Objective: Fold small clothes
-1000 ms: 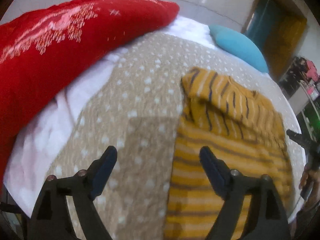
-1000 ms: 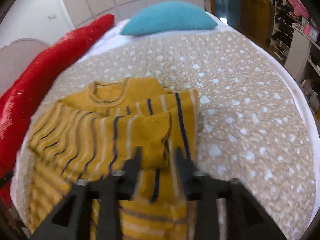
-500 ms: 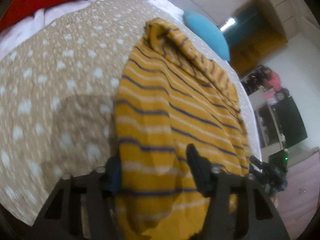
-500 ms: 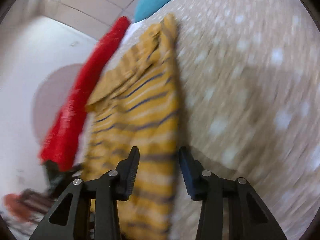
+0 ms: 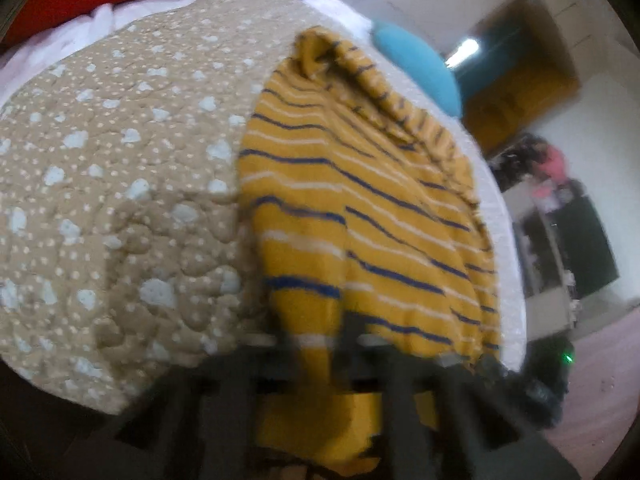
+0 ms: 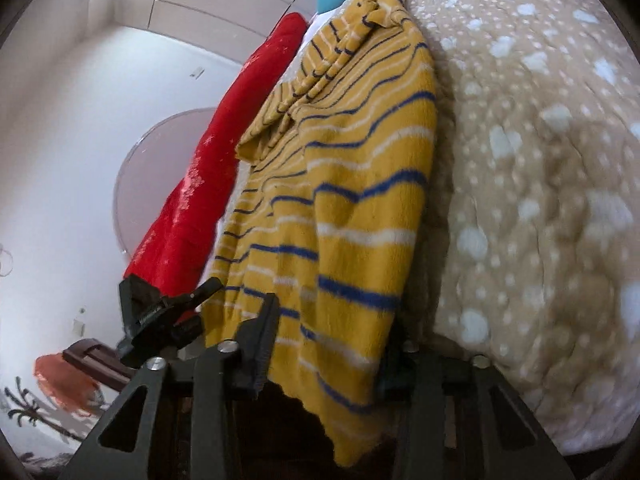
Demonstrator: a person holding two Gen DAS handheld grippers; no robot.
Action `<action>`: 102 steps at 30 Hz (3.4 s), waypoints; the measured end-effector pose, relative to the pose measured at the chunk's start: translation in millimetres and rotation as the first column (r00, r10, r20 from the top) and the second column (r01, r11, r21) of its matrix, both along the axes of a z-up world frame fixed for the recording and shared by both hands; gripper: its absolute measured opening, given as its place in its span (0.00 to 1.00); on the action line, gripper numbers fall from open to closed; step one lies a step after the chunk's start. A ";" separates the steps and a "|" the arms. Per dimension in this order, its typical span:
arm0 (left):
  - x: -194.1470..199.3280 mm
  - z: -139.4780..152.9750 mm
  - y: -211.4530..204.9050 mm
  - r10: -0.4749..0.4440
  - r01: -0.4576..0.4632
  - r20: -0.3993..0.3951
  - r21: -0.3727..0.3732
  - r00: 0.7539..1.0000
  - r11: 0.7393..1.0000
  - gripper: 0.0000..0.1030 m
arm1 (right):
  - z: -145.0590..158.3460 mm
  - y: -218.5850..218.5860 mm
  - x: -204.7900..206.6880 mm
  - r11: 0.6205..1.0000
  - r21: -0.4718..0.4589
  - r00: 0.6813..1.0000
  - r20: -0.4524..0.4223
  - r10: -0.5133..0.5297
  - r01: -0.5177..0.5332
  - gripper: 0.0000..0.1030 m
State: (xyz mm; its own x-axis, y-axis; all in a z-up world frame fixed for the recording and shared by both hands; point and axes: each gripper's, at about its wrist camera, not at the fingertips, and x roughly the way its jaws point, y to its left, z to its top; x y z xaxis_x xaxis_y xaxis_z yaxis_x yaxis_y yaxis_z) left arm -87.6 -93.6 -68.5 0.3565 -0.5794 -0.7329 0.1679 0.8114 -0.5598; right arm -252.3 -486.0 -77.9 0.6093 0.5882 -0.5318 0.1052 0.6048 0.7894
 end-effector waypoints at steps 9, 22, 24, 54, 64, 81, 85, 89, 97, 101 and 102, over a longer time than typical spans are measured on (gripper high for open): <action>-50.2 58.8 10.8 0.019 -0.015 0.090 -0.046 0.996 0.999 0.07 | 35.5 -28.2 -33.4 0.997 0.075 0.997 0.072 0.000 -0.005 0.08; -22.7 51.1 7.6 0.026 -0.023 0.098 -0.022 0.995 0.999 0.08 | 43.0 -42.3 -28.0 0.990 0.140 0.997 0.067 0.026 -0.035 0.08; -3.5 60.9 2.7 0.032 -0.029 0.122 -0.029 0.992 0.999 0.08 | 63.1 -46.7 3.7 0.987 0.160 0.994 0.112 0.013 -0.031 0.08; 228.5 74.6 -43.8 0.095 -0.089 0.099 -0.059 0.991 0.994 0.70 | 34.9 -158.9 272.9 0.881 0.379 0.951 0.007 -0.309 0.284 0.78; 147.4 74.5 -117.0 -0.341 0.319 0.259 0.126 0.904 0.939 0.70 | 84.4 -110.2 252.0 0.993 0.011 0.989 0.092 -0.117 0.117 0.79; 275.3 8.7 -46.1 0.059 -0.068 0.049 0.216 0.997 0.974 0.69 | 39.8 -114.5 333.4 0.977 -0.172 0.991 -0.038 -0.130 0.122 0.53; 248.4 36.4 -30.9 0.042 -0.062 0.098 0.214 0.994 0.975 0.74 | 72.3 -121.8 302.4 0.955 -0.252 0.987 0.007 -0.161 0.158 0.60; 205.4 52.0 -16.3 0.015 -0.040 0.127 0.201 0.992 0.979 0.83 | 99.3 -132.0 240.7 0.932 -0.333 0.990 0.028 -0.139 0.140 0.70; 154.7 0.9 -29.1 -0.085 0.078 0.019 0.232 0.996 0.970 0.74 | 57.2 -109.0 158.8 0.945 -0.326 0.996 -0.075 -0.043 0.016 0.51; 148.2 10.9 -16.6 -0.019 0.011 0.022 0.317 1.000 0.948 0.50 | 38.2 -122.9 147.7 0.952 -0.295 0.981 -0.141 -0.133 0.086 0.12; 146.5 15.4 -6.5 0.014 -0.019 0.020 0.318 1.000 0.948 0.50 | 39.0 -128.3 142.0 0.947 -0.302 0.975 -0.149 -0.165 0.114 0.12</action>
